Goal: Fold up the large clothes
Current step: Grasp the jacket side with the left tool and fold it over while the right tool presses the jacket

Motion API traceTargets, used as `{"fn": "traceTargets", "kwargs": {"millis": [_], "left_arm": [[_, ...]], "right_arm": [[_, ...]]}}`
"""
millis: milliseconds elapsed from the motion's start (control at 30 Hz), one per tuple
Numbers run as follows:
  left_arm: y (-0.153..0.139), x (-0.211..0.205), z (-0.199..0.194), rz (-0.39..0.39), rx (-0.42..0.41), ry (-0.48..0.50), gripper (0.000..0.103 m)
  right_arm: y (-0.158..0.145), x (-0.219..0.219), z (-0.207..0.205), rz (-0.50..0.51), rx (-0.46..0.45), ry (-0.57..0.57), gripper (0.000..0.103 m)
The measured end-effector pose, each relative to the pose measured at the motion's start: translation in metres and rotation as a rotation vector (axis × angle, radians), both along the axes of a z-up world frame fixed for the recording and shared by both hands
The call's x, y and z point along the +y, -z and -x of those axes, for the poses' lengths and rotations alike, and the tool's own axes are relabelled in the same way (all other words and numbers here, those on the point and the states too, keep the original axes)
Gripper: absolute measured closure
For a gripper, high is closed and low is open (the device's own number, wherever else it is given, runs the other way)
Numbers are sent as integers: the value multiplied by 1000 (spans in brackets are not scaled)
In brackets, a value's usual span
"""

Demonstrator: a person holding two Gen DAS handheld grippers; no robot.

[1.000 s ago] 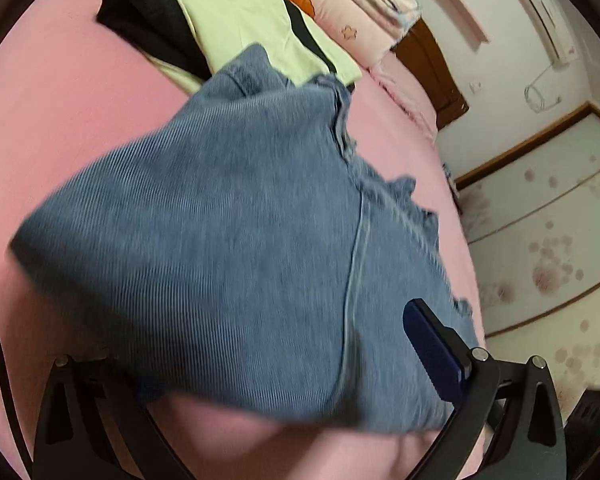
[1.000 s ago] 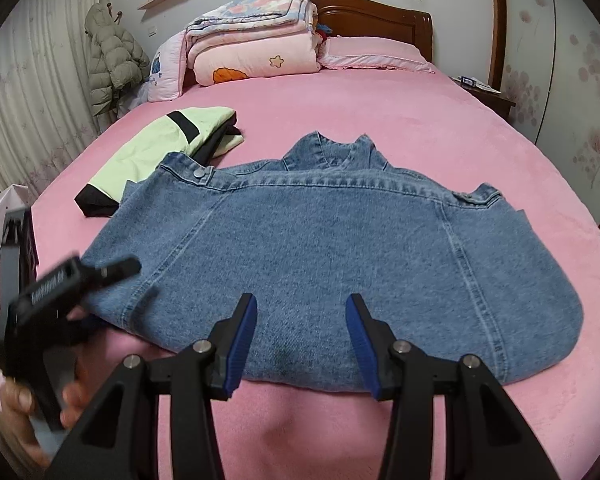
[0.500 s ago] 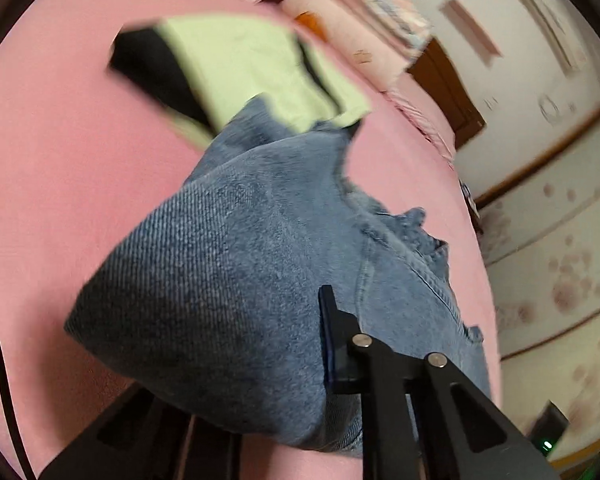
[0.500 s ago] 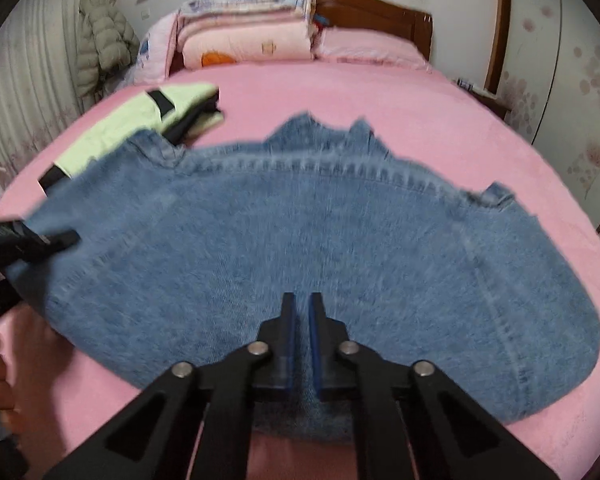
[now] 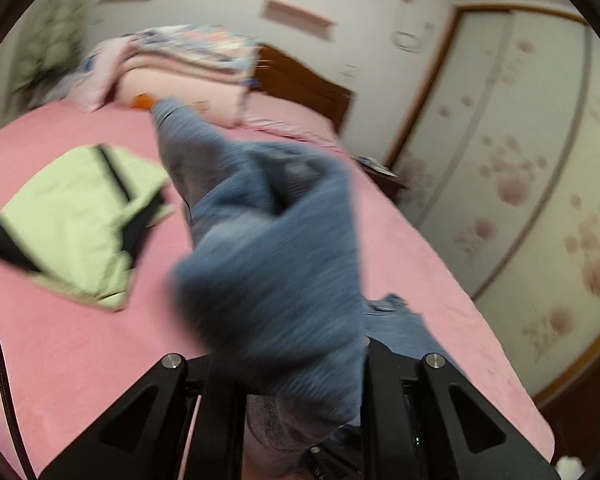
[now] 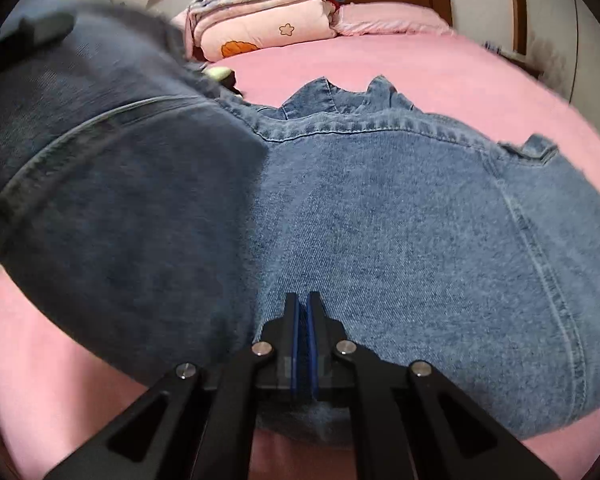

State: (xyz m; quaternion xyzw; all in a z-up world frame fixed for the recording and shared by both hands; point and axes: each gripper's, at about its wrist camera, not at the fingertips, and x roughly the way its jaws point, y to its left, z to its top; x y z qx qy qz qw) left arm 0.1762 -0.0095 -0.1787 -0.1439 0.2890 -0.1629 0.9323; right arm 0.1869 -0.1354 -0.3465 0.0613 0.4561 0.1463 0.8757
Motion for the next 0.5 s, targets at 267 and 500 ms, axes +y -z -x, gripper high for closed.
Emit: {"fn": "traceTargets", "kwargs": {"millis": [267,500], "left_arm": [[34,-140,-14,-75,39,260,92],[116,-232,1,-365,140,389,91]], "right_arm": [[-39,-138,60,-86,-15,308,102],[-17,-202,110,28,97,395,102]]}}
